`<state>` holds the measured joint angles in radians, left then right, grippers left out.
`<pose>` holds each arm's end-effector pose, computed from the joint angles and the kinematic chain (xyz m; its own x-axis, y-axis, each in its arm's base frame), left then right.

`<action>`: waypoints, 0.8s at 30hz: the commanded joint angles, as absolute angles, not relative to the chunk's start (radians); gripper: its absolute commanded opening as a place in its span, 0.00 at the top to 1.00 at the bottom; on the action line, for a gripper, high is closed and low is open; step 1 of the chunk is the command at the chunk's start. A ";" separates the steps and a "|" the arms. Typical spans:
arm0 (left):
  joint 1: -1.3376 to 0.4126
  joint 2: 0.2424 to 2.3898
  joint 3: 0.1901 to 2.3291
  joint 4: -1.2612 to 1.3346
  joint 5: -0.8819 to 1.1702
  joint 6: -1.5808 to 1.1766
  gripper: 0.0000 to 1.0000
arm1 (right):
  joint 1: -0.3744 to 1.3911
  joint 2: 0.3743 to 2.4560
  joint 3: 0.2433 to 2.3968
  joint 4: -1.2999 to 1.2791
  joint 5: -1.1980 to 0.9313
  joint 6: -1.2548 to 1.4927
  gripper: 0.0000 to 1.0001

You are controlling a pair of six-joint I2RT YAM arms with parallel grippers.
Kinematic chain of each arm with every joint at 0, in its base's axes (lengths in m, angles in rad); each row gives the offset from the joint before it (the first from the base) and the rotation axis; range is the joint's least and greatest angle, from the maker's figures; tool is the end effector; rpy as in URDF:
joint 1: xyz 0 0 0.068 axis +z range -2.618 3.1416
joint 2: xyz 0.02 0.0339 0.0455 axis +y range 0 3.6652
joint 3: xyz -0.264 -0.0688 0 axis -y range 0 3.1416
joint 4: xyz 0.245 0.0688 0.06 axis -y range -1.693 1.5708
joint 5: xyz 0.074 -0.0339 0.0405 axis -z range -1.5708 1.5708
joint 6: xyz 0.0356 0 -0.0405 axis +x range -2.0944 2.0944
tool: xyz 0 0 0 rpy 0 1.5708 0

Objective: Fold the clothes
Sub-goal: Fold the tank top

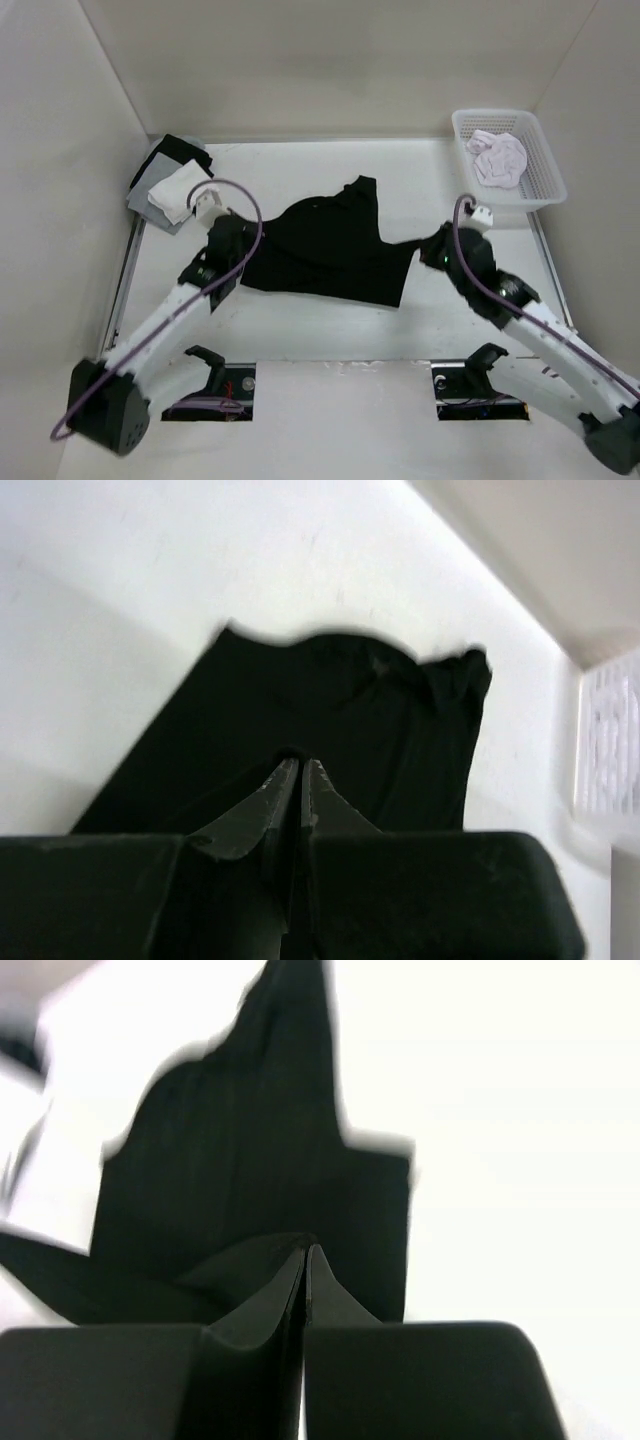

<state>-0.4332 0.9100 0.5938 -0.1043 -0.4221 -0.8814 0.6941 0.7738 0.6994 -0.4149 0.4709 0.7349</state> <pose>0.1937 -0.0735 0.2593 -0.2692 -0.6510 -0.7097 -0.2582 0.7587 -0.5980 0.1435 0.0984 0.2899 -0.4439 0.4080 -0.7978 0.0477 0.8998 0.4336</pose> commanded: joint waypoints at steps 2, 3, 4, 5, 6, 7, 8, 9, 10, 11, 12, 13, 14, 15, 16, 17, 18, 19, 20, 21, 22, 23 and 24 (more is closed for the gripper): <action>-0.354 1.251 0.878 0.265 -0.419 -0.816 0.98 | 0.347 1.013 0.842 -0.040 0.088 0.568 1.00; -0.340 1.346 0.953 0.271 -0.411 -0.812 0.98 | 0.290 1.091 0.891 -0.014 0.046 0.571 1.00; -0.326 1.435 1.036 0.268 -0.407 -0.802 0.98 | 0.253 1.167 0.943 0.000 0.017 0.578 1.00; -0.312 1.519 1.111 0.261 -0.405 -0.795 0.97 | 0.233 1.225 0.983 0.009 -0.001 0.580 1.00; -0.303 1.605 1.188 0.246 -0.399 -0.784 0.97 | 0.204 1.309 1.043 0.017 -0.023 0.584 1.00; -0.292 1.676 1.259 0.223 -0.393 -0.781 0.95 | 0.176 1.392 1.105 0.015 -0.031 0.587 1.00; -0.280 1.737 1.322 0.197 -0.387 -0.782 0.92 | 0.156 1.475 1.167 0.015 -0.047 0.595 1.00; -0.275 1.793 1.374 0.178 -0.377 -0.778 0.85 | 0.147 1.556 1.230 0.011 -0.066 0.597 0.97; -0.266 1.833 1.412 0.160 -0.362 -0.776 0.78 | 0.143 1.642 1.302 0.008 -0.077 0.600 0.92; -0.255 1.857 1.431 0.153 -0.361 -0.781 0.72 | 0.143 1.720 1.368 0.012 -0.077 0.601 0.83; -0.246 1.867 1.431 0.155 -0.360 -0.790 0.65 | 0.142 1.789 1.424 0.018 -0.074 0.604 0.72; -0.237 1.864 1.419 0.163 -0.356 -0.798 0.60 | 0.143 1.845 1.472 0.002 -0.069 0.610 0.64; -0.231 1.846 1.392 0.166 -0.350 -0.805 0.58 | 0.143 1.871 1.491 -0.029 -0.066 0.620 0.59; -0.229 1.820 1.355 0.169 -0.344 -0.807 0.58 | 0.143 1.874 1.485 -0.043 -0.061 0.623 0.57; -0.228 1.774 1.288 0.178 -0.336 -0.810 0.58 | 0.149 1.859 1.445 -0.043 -0.049 0.623 0.55; -0.231 1.720 1.202 0.202 -0.333 -0.822 0.59 | 0.171 1.829 1.381 -0.017 -0.026 0.620 0.54; -0.237 1.660 1.099 0.240 -0.330 -0.833 0.61 | 0.192 1.789 1.306 0.018 -0.002 0.614 0.54; -0.243 1.601 0.994 0.286 -0.330 -0.842 0.63 | 0.214 1.739 1.220 0.055 0.023 0.614 0.54; -0.251 1.541 0.889 0.326 -0.328 -0.856 0.65 | 0.238 1.685 1.133 0.095 0.046 0.621 0.55; -0.258 1.481 0.786 0.354 -0.324 -0.877 0.66 | 0.263 1.628 1.046 0.139 0.058 0.623 0.59; -0.263 1.427 0.697 0.373 -0.316 -0.903 0.66 | 0.290 1.574 0.969 0.173 0.073 0.626 0.67; -0.265 1.381 0.627 0.379 -0.302 -0.922 0.66 | 0.316 1.524 0.898 0.198 0.083 0.640 0.78; -0.263 1.338 0.567 0.380 -0.281 -0.931 0.66 | 0.340 1.469 0.828 0.222 0.086 0.662 0.88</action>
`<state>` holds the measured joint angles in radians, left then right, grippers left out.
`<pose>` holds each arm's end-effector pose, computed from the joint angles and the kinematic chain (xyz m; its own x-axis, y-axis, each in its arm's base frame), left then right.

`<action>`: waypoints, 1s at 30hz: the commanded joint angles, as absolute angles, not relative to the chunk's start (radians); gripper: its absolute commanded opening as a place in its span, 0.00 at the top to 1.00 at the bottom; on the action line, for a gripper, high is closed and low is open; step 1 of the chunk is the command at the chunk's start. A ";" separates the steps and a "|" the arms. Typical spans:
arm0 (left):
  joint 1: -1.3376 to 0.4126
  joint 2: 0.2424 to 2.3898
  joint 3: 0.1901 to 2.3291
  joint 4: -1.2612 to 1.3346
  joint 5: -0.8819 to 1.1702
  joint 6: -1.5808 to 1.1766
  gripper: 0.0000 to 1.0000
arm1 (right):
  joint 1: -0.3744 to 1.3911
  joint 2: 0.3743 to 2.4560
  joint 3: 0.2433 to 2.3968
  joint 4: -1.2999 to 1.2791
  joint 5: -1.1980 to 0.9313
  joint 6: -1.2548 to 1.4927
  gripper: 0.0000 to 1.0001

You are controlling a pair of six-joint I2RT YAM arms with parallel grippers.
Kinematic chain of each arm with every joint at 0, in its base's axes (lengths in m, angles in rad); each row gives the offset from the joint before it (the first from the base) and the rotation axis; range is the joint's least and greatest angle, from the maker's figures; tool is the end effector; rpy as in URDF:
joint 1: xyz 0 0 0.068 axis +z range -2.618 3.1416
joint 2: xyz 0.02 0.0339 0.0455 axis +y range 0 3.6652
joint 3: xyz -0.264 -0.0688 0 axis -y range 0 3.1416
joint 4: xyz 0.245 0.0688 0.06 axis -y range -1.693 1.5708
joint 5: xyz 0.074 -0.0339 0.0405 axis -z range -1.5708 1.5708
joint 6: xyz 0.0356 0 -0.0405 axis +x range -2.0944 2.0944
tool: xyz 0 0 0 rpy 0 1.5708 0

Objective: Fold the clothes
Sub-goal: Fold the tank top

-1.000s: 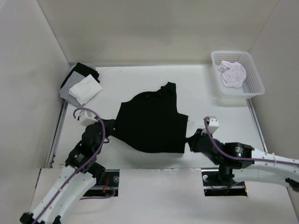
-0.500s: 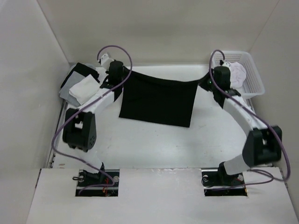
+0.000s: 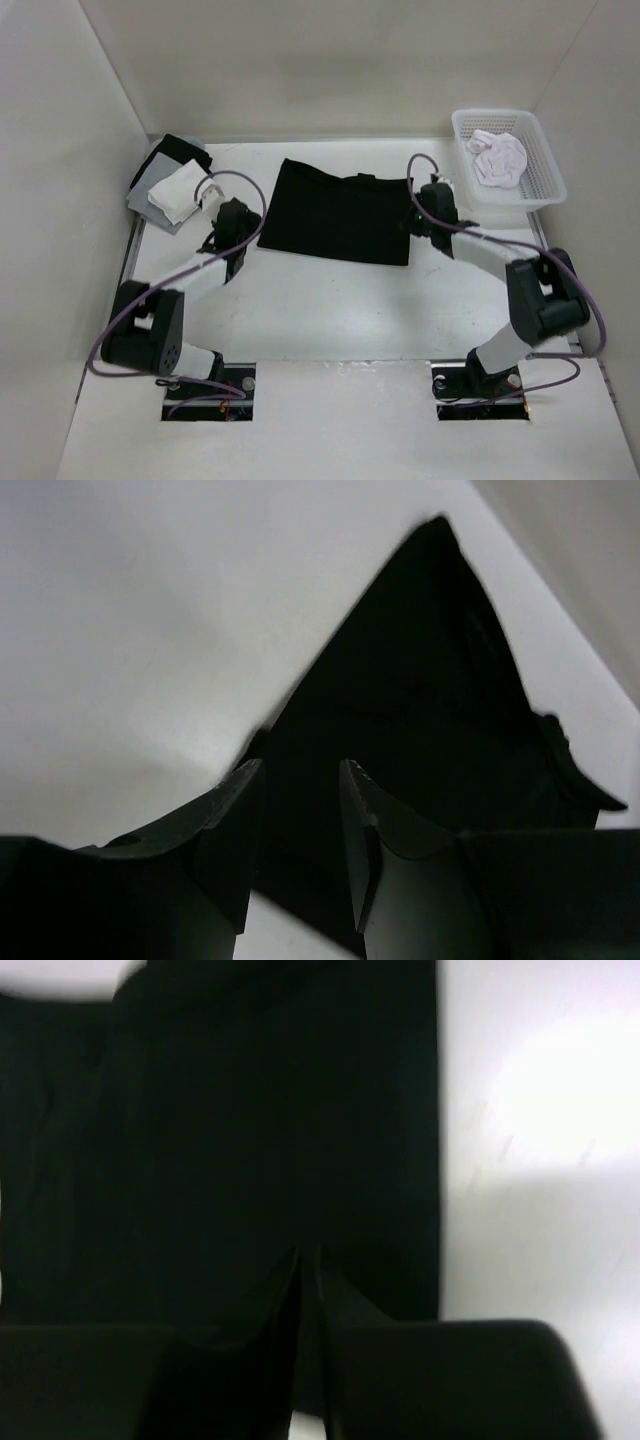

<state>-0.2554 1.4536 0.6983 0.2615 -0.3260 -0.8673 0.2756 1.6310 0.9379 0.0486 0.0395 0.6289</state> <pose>0.2965 -0.0656 0.2004 -0.2711 -0.6759 -0.6854 -0.3714 0.7303 -0.5733 0.3374 0.0940 0.2008 -0.6096 0.4385 -0.6604 0.1448 0.8807 0.4511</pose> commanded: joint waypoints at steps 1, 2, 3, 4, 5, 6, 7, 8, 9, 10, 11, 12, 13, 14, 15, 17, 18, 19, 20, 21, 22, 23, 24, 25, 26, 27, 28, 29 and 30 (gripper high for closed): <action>-0.254 1.304 0.516 0.379 -0.253 -0.937 0.66 | 0.363 1.422 0.771 0.239 0.092 0.675 0.95; -0.252 1.278 0.479 0.379 -0.223 -0.943 0.66 | 0.384 1.383 0.725 0.251 0.095 0.686 0.97; -0.245 1.264 0.453 0.383 -0.200 -0.949 0.65 | 0.398 1.355 0.695 0.258 0.098 0.690 0.98; -0.232 1.256 0.425 0.391 -0.174 -0.959 0.64 | 0.419 1.317 0.654 0.264 0.104 0.695 0.98; -0.225 1.256 0.407 0.403 -0.151 -0.971 0.63 | 0.432 1.295 0.632 0.268 0.112 0.695 0.98; -0.219 1.268 0.393 0.435 -0.123 -0.977 0.61 | 0.450 1.266 0.599 0.275 0.123 0.698 0.97; -0.217 1.281 0.390 0.454 -0.108 -0.980 0.61 | 0.459 1.250 0.582 0.276 0.129 0.698 0.95; -0.212 1.296 0.388 0.474 -0.088 -0.983 0.61 | 0.462 1.232 0.557 0.276 0.136 0.699 0.92; -0.203 1.322 0.390 0.488 -0.072 -0.995 0.60 | 0.462 1.217 0.533 0.276 0.143 0.706 0.90; -0.197 1.337 0.394 0.495 -0.066 -1.000 0.60 | 0.464 1.201 0.510 0.279 0.146 0.712 0.88; -0.191 1.360 0.399 0.505 -0.060 -1.008 0.60 | 0.464 1.190 0.488 0.285 0.146 0.718 0.86; -0.185 1.383 0.403 0.514 -0.057 -1.015 0.61 | 0.456 1.180 0.467 0.293 0.141 0.722 0.84; -0.182 1.408 0.408 0.525 -0.055 -1.023 0.63 | 0.452 1.169 0.448 0.299 0.141 0.727 0.81; -0.179 1.422 0.410 0.531 -0.058 -1.031 0.63 | 0.450 1.161 0.436 0.302 0.141 0.730 0.79; -0.177 1.446 0.417 0.540 -0.063 -1.037 0.65 | 0.447 1.152 0.419 0.307 0.144 0.735 0.75; -0.174 1.483 0.429 0.551 -0.069 -1.046 0.68 | 0.447 1.144 0.396 0.313 0.152 0.750 0.69; -0.173 1.505 0.437 0.557 -0.071 -1.054 0.70 | 0.446 1.141 0.384 0.316 0.161 0.762 0.66; -0.173 1.525 0.445 0.564 -0.071 -1.060 0.72 | 0.443 1.138 0.374 0.316 0.169 0.773 0.63; -0.171 1.541 0.451 0.575 -0.077 -1.066 0.73 | 0.436 1.135 0.362 0.311 0.181 0.791 0.60; -0.171 1.555 0.457 0.586 -0.078 -1.075 0.74 | 0.430 1.132 0.351 0.305 0.190 0.813 0.58; -0.171 1.566 0.460 0.598 -0.080 -1.087 0.74 | 0.424 1.132 0.339 0.298 0.196 0.833 0.57; -0.171 1.574 0.460 0.613 -0.083 -1.094 0.75 | 0.417 1.132 0.330 0.290 0.199 0.851 0.54; -0.171 1.580 0.462 0.626 -0.084 -1.098 0.77 | 0.410 1.140 0.322 0.285 0.204 0.868 0.53; -0.171 1.588 0.462 0.635 -0.084 -1.103 0.80 | 0.406 1.152 0.318 0.282 0.201 0.882 0.52; -0.171 1.595 0.463 0.640 -0.084 -1.106 0.84 | 0.404 1.163 0.319 0.279 0.192 0.891 0.53; -0.173 1.601 0.465 0.640 -0.084 -1.108 0.88 | 0.403 1.164 0.321 0.273 0.189 0.902 0.52; -0.173 1.608 0.466 0.640 -0.086 -1.109 0.90 | 0.403 1.169 0.324 0.270 0.196 0.911 0.52; -0.173 1.614 0.466 0.640 -0.089 -1.112 0.92 | 0.403 1.180 0.330 0.267 0.199 0.919 0.52; -0.173 1.618 0.466 0.641 -0.089 -1.115 0.94 | 0.401 1.190 0.339 0.264 0.201 0.925 0.52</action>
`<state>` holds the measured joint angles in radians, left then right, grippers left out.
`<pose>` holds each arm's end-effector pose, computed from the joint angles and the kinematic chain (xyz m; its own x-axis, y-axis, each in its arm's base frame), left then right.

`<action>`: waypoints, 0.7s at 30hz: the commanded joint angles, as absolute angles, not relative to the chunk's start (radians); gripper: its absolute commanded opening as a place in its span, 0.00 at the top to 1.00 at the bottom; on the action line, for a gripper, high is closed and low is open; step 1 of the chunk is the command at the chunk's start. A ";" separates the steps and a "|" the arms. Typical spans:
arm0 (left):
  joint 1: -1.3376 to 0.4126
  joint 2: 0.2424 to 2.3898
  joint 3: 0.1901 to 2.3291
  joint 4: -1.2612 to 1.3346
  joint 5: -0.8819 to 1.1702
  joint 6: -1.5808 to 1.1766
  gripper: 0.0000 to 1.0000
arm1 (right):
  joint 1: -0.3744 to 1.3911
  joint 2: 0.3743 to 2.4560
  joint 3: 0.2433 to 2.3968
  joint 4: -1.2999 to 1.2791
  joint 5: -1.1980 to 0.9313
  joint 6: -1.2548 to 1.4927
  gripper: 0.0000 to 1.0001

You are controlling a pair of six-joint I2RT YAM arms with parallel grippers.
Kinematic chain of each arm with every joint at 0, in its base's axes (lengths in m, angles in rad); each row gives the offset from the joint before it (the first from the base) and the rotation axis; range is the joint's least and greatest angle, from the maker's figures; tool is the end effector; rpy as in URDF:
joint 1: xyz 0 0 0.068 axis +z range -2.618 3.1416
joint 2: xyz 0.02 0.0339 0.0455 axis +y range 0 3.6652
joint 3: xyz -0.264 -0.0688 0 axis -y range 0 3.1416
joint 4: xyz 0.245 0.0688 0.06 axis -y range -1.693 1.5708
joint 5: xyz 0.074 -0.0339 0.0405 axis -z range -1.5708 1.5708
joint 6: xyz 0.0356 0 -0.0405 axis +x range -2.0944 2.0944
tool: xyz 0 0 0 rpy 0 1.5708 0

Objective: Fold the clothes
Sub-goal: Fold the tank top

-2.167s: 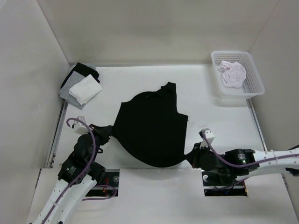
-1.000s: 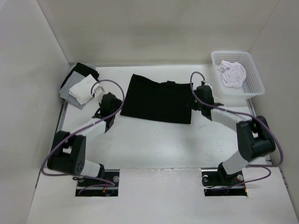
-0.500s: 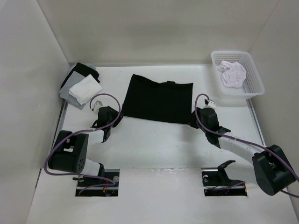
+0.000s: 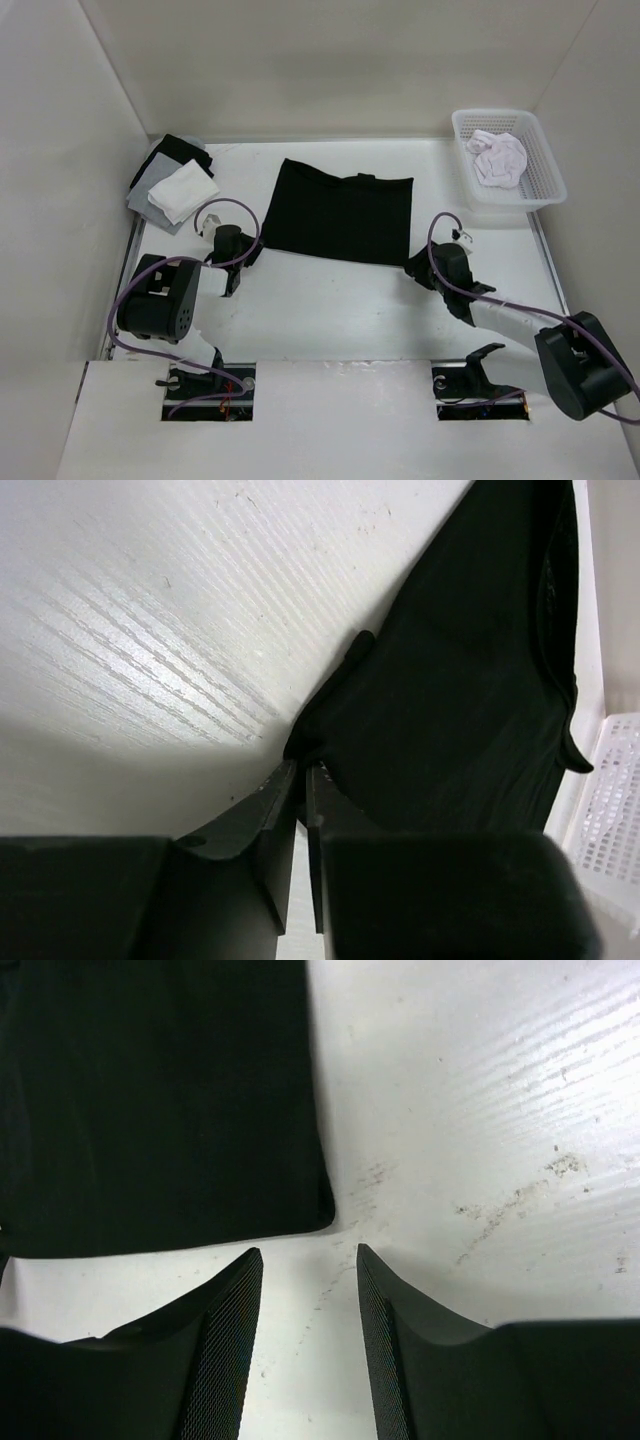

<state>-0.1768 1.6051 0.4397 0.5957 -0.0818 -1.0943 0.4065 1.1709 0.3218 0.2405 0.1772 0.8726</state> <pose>0.2693 -0.0452 0.1168 -0.3391 -0.8391 -0.4254 -0.4225 0.5399 -0.7280 0.1987 0.0787 0.1501 -0.5340 0.5910 -0.6046 0.2374 0.7911 0.5637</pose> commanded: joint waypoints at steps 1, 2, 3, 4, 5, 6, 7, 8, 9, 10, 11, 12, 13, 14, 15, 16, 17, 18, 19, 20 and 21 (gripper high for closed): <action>-0.173 1.620 0.465 0.646 -0.089 -1.117 0.95 | 0.401 1.204 0.350 0.259 0.201 0.934 0.52; -0.173 1.621 0.462 0.652 -0.089 -1.117 0.95 | 0.403 1.219 0.356 0.261 0.201 0.949 0.51; -0.173 1.621 0.459 0.658 -0.089 -1.117 0.96 | 0.407 1.239 0.362 0.271 0.204 0.965 0.51; -0.173 1.621 0.456 0.661 -0.089 -1.117 0.96 | 0.407 1.265 0.370 0.281 0.207 0.980 0.52; -0.173 1.620 0.456 0.663 -0.089 -1.117 0.96 | 0.407 1.281 0.374 0.290 0.207 0.989 0.53; -0.174 1.620 0.454 0.663 -0.089 -1.117 0.96 | 0.407 1.298 0.377 0.305 0.210 1.000 0.54; -0.176 1.620 0.454 0.663 -0.089 -1.117 0.96 | 0.407 1.311 0.379 0.316 0.215 1.015 0.55; -0.176 1.620 0.454 0.663 -0.089 -1.117 0.96 | 0.407 1.322 0.382 0.324 0.219 1.028 0.56; -0.177 1.618 0.454 0.664 -0.089 -1.117 0.96 | 0.407 1.333 0.387 0.327 0.228 1.038 0.57; -0.177 1.617 0.453 0.666 -0.089 -1.117 0.96 | 0.410 1.345 0.393 0.331 0.248 1.048 0.58; -0.179 1.617 0.453 0.666 -0.089 -1.115 0.96 | 0.415 1.354 0.402 0.331 0.268 1.058 0.58; -0.180 1.617 0.453 0.667 -0.089 -1.115 0.96 | 0.421 1.364 0.408 0.331 0.281 1.069 0.60; -0.180 1.615 0.453 0.667 -0.089 -1.115 0.96 | 0.424 1.370 0.411 0.333 0.288 1.075 0.62; -0.180 1.614 0.453 0.667 -0.089 -1.114 0.96 | 0.424 1.376 0.414 0.333 0.290 1.084 0.64; -0.180 1.611 0.451 0.667 -0.089 -1.112 0.96 | 0.424 1.379 0.416 0.333 0.291 1.092 0.66; -0.179 1.611 0.451 0.667 -0.089 -1.112 0.96 | 0.424 1.382 0.416 0.334 0.291 1.098 0.68; -0.177 1.609 0.449 0.667 -0.089 -1.112 0.96 | 0.424 1.382 0.414 0.337 0.290 1.101 0.70; -0.176 1.609 0.449 0.667 -0.089 -1.112 0.96 | 0.424 1.379 0.411 0.339 0.288 1.103 0.70; -0.174 1.611 0.449 0.667 -0.089 -1.114 0.96 | 0.424 1.373 0.407 0.339 0.285 1.107 0.70; -0.174 1.612 0.451 0.667 -0.087 -1.115 0.96 | 0.424 1.365 0.403 0.331 0.281 1.109 0.69; -0.176 1.612 0.451 0.667 -0.086 -1.117 0.96 | 0.424 1.356 0.399 0.325 0.278 1.108 0.68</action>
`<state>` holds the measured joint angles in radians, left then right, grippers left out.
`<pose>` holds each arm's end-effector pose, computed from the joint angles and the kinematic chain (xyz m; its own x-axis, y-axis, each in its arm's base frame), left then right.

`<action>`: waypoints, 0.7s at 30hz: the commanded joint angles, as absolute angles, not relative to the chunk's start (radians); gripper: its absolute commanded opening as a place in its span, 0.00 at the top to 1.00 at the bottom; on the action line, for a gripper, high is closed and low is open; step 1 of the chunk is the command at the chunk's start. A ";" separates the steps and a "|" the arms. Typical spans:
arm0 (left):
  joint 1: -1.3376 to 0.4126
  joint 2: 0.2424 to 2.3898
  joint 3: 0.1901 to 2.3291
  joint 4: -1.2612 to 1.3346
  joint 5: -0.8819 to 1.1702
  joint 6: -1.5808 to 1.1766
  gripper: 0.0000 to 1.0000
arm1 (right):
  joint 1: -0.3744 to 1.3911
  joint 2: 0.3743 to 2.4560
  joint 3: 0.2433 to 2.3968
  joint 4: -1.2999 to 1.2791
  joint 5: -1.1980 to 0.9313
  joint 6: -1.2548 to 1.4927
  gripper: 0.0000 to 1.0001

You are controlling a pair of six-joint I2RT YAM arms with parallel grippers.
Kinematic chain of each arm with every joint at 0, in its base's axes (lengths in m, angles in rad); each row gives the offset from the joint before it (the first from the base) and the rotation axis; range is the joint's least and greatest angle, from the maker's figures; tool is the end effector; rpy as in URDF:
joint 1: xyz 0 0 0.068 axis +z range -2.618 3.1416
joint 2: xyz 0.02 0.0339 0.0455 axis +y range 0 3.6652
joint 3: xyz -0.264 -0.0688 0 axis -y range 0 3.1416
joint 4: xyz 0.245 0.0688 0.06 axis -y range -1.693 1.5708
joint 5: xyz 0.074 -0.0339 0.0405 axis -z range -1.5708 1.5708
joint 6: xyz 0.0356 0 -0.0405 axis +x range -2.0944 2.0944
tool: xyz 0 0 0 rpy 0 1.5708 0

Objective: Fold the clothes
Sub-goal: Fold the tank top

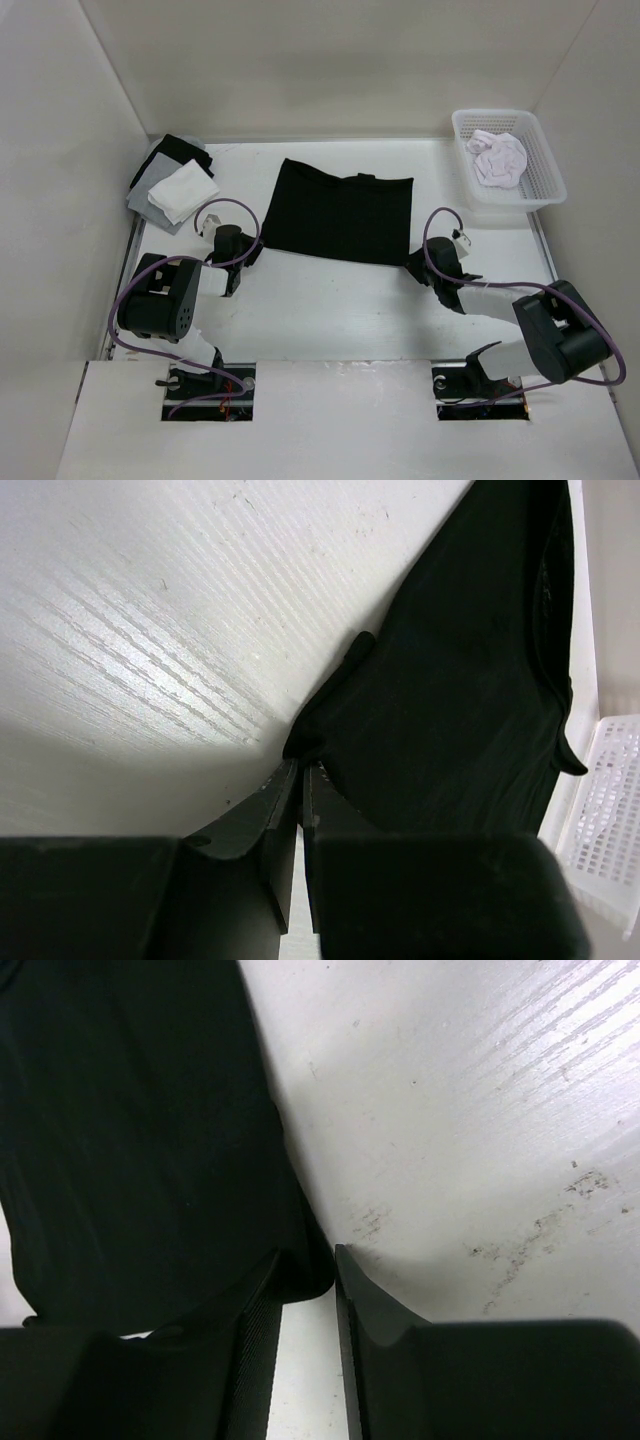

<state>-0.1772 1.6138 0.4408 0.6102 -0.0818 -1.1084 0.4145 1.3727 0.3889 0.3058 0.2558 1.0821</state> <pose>0.2704 -0.0455 0.1162 -0.3306 -0.8470 -0.4163 -0.4220 0.5273 -0.7375 0.2216 0.0877 0.1336 -0.4543 0.7334 -0.5058 0.4087 0.6760 0.6132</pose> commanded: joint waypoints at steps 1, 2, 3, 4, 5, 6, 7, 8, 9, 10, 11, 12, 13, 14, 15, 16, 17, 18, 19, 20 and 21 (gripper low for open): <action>-0.179 1.612 0.453 0.667 -0.086 -1.117 0.96 | 0.424 1.344 0.393 0.319 0.276 1.108 0.66; -0.180 1.612 0.453 0.667 -0.089 -1.117 0.96 | 0.424 1.332 0.385 0.310 0.276 1.108 0.63; -0.182 1.612 0.453 0.667 -0.089 -1.117 0.96 | 0.424 1.322 0.379 0.308 0.275 1.108 0.61; -0.182 1.612 0.453 0.667 -0.089 -1.117 0.96 | 0.424 1.315 0.377 0.301 0.270 1.106 0.61; -0.182 1.611 0.453 0.667 -0.089 -1.117 0.96 | 0.424 1.312 0.377 0.293 0.267 1.106 0.61; -0.182 1.609 0.451 0.667 -0.089 -1.117 0.96 | 0.424 1.313 0.379 0.288 0.264 1.108 0.61; -0.182 1.608 0.451 0.667 -0.089 -1.117 0.96 | 0.424 1.321 0.382 0.288 0.259 1.109 0.62; -0.182 1.605 0.449 0.667 -0.089 -1.117 0.96 | 0.424 1.333 0.383 0.296 0.255 1.109 0.63; -0.182 1.603 0.449 0.666 -0.089 -1.117 0.96 | 0.424 1.345 0.391 0.299 0.249 1.109 0.65; -0.182 1.600 0.449 0.666 -0.089 -1.117 0.96 | 0.424 1.357 0.399 0.301 0.244 1.109 0.66; -0.182 1.597 0.449 0.664 -0.089 -1.117 0.96 | 0.424 1.371 0.406 0.302 0.244 1.109 0.68; -0.182 1.595 0.449 0.664 -0.092 -1.117 0.96 | 0.426 1.394 0.416 0.313 0.241 1.111 0.70; -0.182 1.595 0.449 0.664 -0.092 -1.117 0.96 | 0.426 1.403 0.417 0.324 0.238 1.114 0.72; -0.182 1.595 0.449 0.664 -0.094 -1.117 0.97 | 0.426 1.414 0.419 0.330 0.235 1.114 0.74; -0.182 1.595 0.448 0.666 -0.094 -1.117 0.97 | 0.426 1.422 0.422 0.336 0.232 1.114 0.77; -0.180 1.597 0.448 0.666 -0.094 -1.117 0.97 | 0.426 1.431 0.425 0.342 0.229 1.115 0.81; -0.180 1.600 0.449 0.666 -0.094 -1.117 0.97 | 0.426 1.443 0.429 0.351 0.229 1.115 0.85; -0.179 1.603 0.449 0.666 -0.094 -1.117 0.98 | 0.426 1.451 0.431 0.357 0.230 1.115 0.88; -0.179 1.605 0.451 0.666 -0.094 -1.117 0.98 | 0.426 1.459 0.434 0.367 0.235 1.117 0.93; -0.179 1.606 0.453 0.667 -0.094 -1.117 0.99 | 0.426 1.463 0.440 0.374 0.244 1.112 0.97; -0.179 1.600 0.453 0.669 -0.089 -1.117 1.00 | 0.427 1.462 0.443 0.379 0.247 1.106 1.00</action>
<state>-0.1787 1.6138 0.4408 0.6106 -0.0826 -1.1088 0.4145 1.4448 0.4137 0.3473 0.2348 1.1145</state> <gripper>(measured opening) 0.032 0.021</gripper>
